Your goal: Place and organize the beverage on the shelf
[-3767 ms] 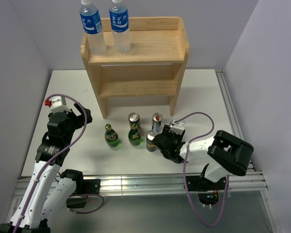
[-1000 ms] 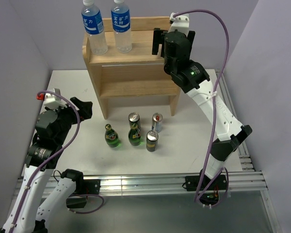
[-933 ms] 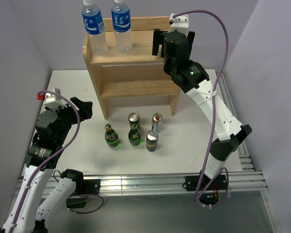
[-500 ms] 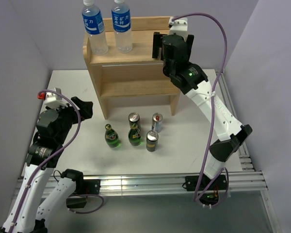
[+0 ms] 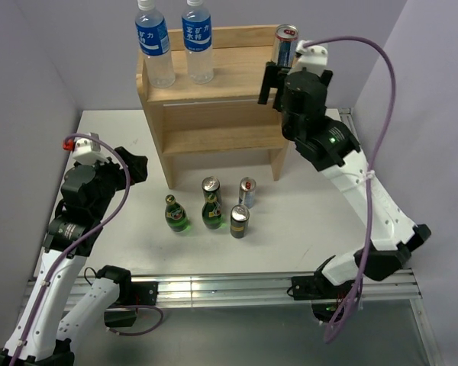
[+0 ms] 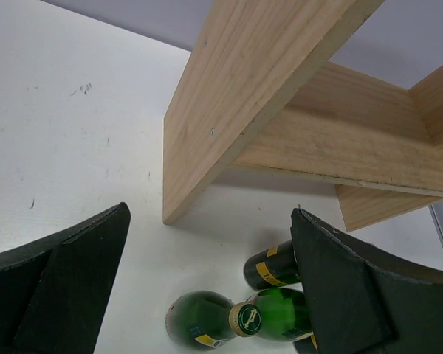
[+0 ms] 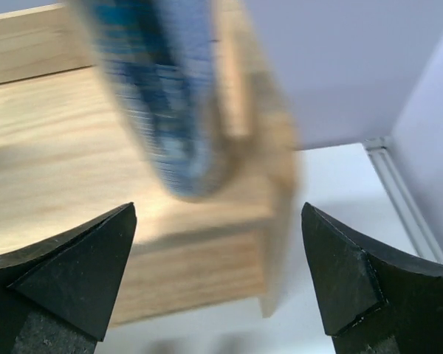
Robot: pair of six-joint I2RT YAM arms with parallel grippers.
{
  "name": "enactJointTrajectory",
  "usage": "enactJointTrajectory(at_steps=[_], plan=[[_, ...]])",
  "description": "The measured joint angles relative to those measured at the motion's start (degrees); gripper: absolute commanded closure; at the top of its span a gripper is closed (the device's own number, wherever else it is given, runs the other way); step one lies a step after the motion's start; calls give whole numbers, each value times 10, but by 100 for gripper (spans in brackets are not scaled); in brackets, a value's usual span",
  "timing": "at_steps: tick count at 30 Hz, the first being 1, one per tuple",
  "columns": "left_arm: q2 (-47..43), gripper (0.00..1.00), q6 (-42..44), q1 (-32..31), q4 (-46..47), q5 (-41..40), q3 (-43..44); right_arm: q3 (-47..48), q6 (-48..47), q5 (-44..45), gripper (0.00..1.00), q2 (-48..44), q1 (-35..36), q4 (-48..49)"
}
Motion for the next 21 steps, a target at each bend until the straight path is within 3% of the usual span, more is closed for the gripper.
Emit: enactJointTrajectory(at_steps=[5, 10, 21], plan=[[9, 3, 2, 0, 0, 0, 10, -71, 8, 46, 0, -89, -17, -19], [12, 3, 2, 0, 0, -4, 10, -143, 51, 38, 0, -163, -12, -38], [15, 3, 2, 0, 0, -4, 10, -522, 219, -51, 0, -329, 134, -18]])
